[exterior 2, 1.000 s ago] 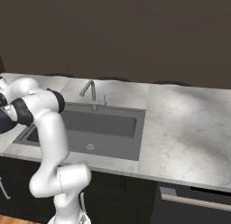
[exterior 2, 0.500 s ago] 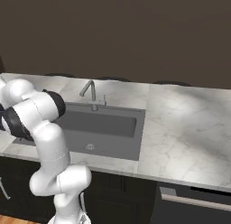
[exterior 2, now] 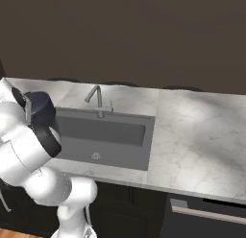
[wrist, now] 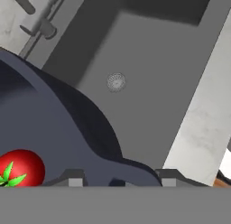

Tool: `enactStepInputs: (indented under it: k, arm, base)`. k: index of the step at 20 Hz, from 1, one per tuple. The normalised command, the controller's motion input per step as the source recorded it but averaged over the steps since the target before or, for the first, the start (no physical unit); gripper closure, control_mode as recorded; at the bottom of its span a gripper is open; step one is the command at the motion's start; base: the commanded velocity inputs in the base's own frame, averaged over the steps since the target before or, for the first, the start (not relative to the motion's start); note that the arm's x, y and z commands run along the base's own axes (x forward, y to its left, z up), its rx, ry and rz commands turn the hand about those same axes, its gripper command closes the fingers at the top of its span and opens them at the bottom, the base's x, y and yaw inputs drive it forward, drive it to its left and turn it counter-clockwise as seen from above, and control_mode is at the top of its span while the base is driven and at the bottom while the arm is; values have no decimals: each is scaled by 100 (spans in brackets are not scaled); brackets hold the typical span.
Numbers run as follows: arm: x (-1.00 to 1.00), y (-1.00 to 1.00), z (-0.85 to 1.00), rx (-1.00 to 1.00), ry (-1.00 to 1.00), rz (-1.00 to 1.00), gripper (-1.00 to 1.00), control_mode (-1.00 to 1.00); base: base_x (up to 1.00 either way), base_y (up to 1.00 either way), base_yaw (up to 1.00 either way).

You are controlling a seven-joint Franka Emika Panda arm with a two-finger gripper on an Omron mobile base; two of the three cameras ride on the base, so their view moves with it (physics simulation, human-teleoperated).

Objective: Dump the tomato from the pot into the sink. Then turn on the water and wash the tomato. Then turn off the water and put the tomato back in the pot.

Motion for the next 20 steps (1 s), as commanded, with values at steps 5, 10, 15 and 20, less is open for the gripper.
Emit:
enactStepInputs:
  k: [5, 10, 15, 20]
  arm:
    - [5, -50, 44, 6, 0, -20, 100, -100]
    - [12, -22, 39, 15, 0, -11, 100, -100]
    - [7, -2, 44, 21, 0, -4, 100, -100]
    - [15, 0, 34, 25, 0, 0, 100, -100]
  base:
    - [0, 0, 0]
    - [0, 0, 0]
    - [0, 0, 0]
    - [0, 0, 0]
